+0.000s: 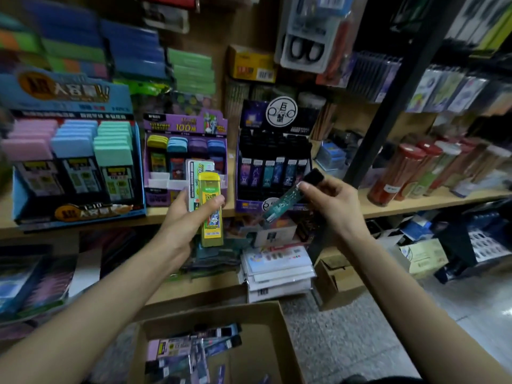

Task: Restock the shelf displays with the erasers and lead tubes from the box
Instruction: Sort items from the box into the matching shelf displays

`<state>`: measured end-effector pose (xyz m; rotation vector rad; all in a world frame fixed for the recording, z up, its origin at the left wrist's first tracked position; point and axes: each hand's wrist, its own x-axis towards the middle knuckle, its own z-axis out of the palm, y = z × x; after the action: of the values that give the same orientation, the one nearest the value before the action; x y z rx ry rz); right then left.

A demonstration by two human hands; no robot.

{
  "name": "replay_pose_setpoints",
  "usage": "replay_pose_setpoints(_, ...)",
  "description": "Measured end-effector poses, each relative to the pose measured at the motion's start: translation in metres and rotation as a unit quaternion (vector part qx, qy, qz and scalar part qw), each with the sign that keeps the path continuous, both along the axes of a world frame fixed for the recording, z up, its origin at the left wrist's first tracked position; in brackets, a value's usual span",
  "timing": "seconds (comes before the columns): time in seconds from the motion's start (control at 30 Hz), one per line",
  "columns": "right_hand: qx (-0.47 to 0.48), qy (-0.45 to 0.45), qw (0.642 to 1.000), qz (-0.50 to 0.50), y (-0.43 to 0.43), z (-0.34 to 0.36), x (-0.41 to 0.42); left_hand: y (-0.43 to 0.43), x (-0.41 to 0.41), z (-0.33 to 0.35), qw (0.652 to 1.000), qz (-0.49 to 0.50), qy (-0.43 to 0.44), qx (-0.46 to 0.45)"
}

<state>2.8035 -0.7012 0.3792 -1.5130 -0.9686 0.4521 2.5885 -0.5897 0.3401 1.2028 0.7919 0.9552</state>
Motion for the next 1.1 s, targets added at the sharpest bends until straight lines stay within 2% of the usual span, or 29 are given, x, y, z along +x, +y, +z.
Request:
replay_pose_setpoints(0.17, 0.044, -0.125, 0.990, -0.057, 0.034, 0.032, 0.028, 0.017, 0.004, 0.010, 1.000, 0.006, -0.012, 0.001)
replay_pose_setpoints(0.37, 0.010, -0.235, 0.972, -0.004, 0.064, 0.024, 0.043, 0.027, 0.008, 0.005, 1.000, -0.005, 0.003, 0.011)
replay_pose_setpoints(0.53, -0.055, -0.287, 0.953, 0.079, 0.077, 0.015, 0.047, 0.033, 0.006, 0.003, 1.000, 0.003, 0.016, 0.003)
replay_pose_setpoints(0.63, -0.057, -0.268, 0.957, 0.095, 0.077, 0.015, 0.050, 0.033, 0.007, 0.002, 1.000, 0.005, 0.014, 0.000)
replay_pose_setpoints(0.83, -0.058, -0.211, 0.976, -0.009, 0.087, 0.010, 0.043, 0.027, 0.012, 0.004, 1.000, 0.002, 0.012, -0.003)
replay_pose_setpoints(1.0, -0.100, -0.275, 0.951, -0.103, 0.100, 0.003, 0.031, 0.023, 0.015, 0.006, 1.000, -0.009, 0.000, -0.007)
replay_pose_setpoints(1.1, -0.127, -0.292, 0.940, -0.122, 0.103, 0.005, 0.030, 0.022, 0.014, 0.006, 1.000, -0.011, -0.002, -0.011)
